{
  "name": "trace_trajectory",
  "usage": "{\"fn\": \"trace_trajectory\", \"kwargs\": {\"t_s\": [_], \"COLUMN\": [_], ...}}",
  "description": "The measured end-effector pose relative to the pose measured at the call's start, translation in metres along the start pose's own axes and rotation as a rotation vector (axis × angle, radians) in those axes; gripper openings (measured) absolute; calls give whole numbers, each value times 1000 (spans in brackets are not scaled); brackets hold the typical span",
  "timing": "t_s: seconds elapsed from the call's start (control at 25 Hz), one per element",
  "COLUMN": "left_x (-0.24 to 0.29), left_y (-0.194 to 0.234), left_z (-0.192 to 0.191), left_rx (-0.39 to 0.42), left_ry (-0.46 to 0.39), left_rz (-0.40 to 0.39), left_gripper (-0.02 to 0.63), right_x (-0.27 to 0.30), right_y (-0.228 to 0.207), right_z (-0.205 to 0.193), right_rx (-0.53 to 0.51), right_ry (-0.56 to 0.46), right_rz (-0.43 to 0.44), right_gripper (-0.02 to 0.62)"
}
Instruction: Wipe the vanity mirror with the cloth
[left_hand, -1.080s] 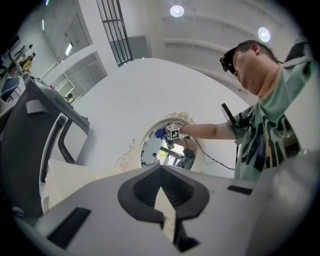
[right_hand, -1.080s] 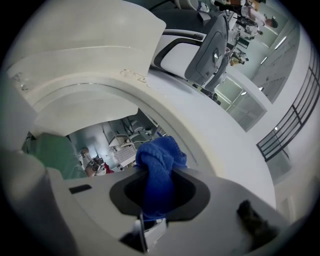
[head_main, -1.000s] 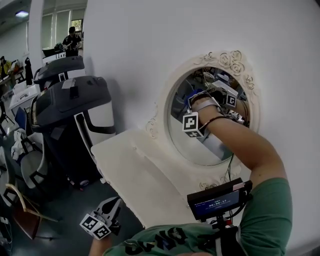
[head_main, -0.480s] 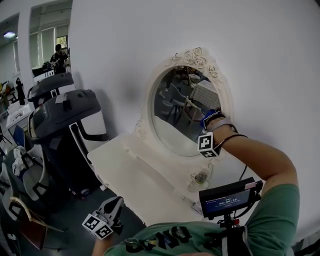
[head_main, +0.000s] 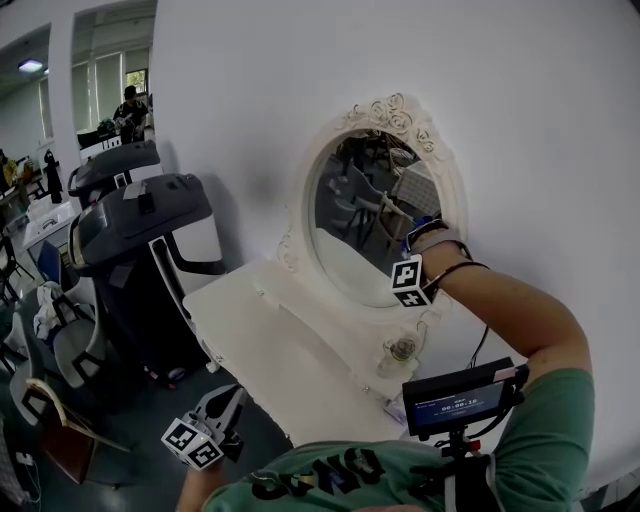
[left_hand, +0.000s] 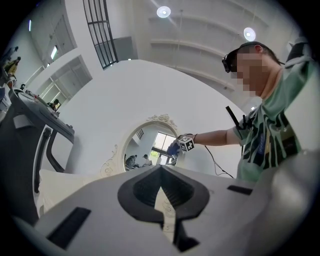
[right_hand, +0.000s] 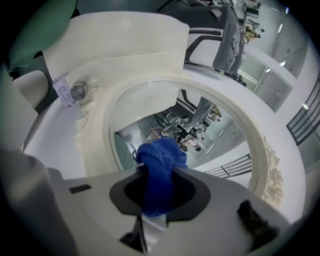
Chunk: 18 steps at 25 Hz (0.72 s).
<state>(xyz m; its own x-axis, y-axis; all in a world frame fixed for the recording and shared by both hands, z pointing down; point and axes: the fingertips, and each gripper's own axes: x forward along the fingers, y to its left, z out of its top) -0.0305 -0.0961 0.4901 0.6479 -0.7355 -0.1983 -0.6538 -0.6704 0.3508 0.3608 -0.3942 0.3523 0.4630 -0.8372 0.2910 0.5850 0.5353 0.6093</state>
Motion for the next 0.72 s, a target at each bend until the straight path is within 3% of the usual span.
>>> {"fn": "trace_trajectory", "kwargs": {"t_s": [0.2,0.36,0.56,0.72], "left_x": [8,8,1,-1], "left_y": [-16,-8,50,109], "left_z": [-4,-13,-21,-1], "left_rx": [-1,-27,-59,-37], "left_ry": [-17,-11,57,69], "left_rz": [36,57,35,8], "left_gripper": [6,6,6,6], "right_x": [-12,-6,22,44], "right_y": [-53,-101,-172,-248], "right_z": [40,80,133,163], "right_rx": [42,52,77,74], "right_ry": [-149,-209,-221,-189], "right_rz": [-153,-283,-389,-479], "right_gripper": [71,72,73,74]}}
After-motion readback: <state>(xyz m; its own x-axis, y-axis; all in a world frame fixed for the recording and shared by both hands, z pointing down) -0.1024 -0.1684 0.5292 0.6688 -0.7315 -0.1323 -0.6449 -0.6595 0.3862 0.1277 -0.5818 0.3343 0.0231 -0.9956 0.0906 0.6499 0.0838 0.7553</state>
